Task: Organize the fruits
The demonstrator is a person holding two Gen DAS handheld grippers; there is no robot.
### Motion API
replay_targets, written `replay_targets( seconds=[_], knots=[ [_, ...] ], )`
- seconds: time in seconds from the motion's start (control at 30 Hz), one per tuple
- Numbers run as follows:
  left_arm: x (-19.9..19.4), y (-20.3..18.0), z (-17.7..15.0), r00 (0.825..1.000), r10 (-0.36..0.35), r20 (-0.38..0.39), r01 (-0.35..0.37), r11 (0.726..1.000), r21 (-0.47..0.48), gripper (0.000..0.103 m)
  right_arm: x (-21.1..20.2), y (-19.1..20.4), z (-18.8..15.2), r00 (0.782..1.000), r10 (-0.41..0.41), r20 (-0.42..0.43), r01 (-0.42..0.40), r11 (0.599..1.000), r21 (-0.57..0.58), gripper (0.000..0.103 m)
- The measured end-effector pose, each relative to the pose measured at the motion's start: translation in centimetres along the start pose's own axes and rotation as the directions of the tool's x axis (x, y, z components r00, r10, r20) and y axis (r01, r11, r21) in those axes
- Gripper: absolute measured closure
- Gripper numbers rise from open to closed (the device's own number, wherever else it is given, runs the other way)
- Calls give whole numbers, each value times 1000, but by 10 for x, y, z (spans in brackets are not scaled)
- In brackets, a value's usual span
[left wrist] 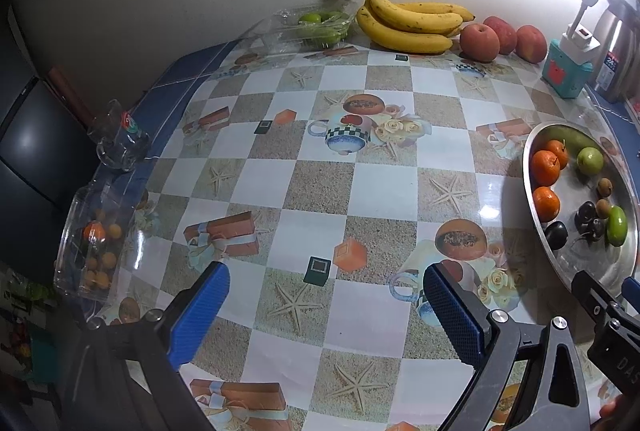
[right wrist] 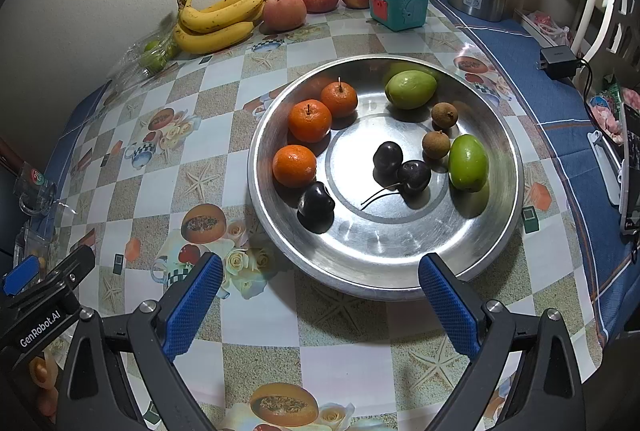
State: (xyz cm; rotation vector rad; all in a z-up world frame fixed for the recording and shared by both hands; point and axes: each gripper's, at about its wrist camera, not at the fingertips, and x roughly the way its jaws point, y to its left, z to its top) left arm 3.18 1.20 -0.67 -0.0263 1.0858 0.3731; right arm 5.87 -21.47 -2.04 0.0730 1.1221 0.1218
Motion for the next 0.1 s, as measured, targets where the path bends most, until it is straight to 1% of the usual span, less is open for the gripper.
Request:
replay_targets(
  seconds=[0.1],
  knots=[
    [-1,0,0,1000,4,3,-4,1000,-4,4,0,0,0,1000,0,-1,0,1000,1,5]
  ],
)
